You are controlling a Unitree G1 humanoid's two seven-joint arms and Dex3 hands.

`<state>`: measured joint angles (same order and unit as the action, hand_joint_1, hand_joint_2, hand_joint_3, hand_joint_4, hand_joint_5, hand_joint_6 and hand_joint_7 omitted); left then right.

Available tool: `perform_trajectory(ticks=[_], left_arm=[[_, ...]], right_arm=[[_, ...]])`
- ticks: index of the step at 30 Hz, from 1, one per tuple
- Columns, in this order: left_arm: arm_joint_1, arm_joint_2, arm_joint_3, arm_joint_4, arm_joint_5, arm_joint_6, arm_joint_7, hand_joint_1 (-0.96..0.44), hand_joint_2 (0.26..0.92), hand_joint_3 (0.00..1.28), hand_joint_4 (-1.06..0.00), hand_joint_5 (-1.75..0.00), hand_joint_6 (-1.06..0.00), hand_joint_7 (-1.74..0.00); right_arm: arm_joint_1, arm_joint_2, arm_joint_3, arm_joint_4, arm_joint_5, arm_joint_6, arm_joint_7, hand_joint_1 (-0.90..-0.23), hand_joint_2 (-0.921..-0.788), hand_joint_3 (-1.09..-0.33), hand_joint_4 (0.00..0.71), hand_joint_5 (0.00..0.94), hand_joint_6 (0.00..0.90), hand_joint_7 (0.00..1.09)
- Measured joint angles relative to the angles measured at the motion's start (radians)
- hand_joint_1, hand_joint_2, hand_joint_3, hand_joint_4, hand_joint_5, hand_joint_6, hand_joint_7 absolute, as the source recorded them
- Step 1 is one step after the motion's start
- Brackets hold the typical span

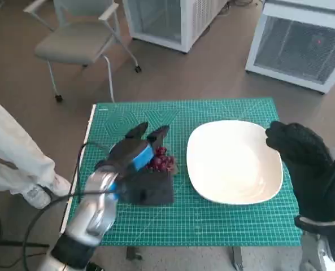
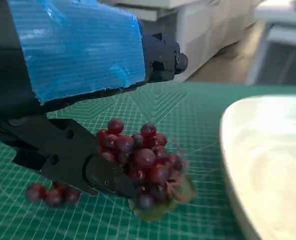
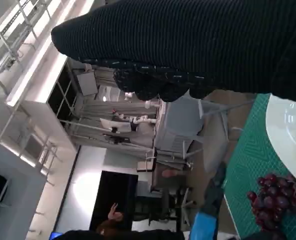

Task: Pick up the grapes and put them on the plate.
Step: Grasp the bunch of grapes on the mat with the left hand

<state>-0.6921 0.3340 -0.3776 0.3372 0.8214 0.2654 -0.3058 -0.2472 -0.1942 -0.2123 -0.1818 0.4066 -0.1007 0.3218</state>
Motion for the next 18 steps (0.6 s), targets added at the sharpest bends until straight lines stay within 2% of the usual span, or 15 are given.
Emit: perform_trajectory(ticks=[5, 13, 18], left_arm=[[-0.09, -0.04, -0.055, 0.176, 0.023, 0.006, 0.047, -0.07, 0.767, 0.01, -0.04, -0.01, -0.21, -0.01], [-0.209, -0.1, -0.156, 0.471, 0.05, -0.017, 0.106, 0.11, 0.891, 0.07, -0.04, 0.0, -0.21, 0.0], [-0.256, -0.126, -0.204, 0.623, 0.051, -0.038, 0.115, 0.12, 0.911, 0.09, -0.04, 0.0, -0.2, 0.0]], right_arm=[[0.0, 0.0, -0.001, 0.001, -0.001, 0.0, 0.0, -0.333, -0.921, -0.619, 0.414, 0.865, 0.229, 1.0], [-0.001, 0.0, 0.0, 0.0, -0.006, 0.0, 0.0, -0.333, -0.921, -0.619, 0.414, 0.866, 0.23, 1.0], [0.0, 0.0, 0.0, -0.001, -0.008, 0.0, 0.0, -0.333, -0.921, -0.619, 0.414, 0.866, 0.23, 1.0]])
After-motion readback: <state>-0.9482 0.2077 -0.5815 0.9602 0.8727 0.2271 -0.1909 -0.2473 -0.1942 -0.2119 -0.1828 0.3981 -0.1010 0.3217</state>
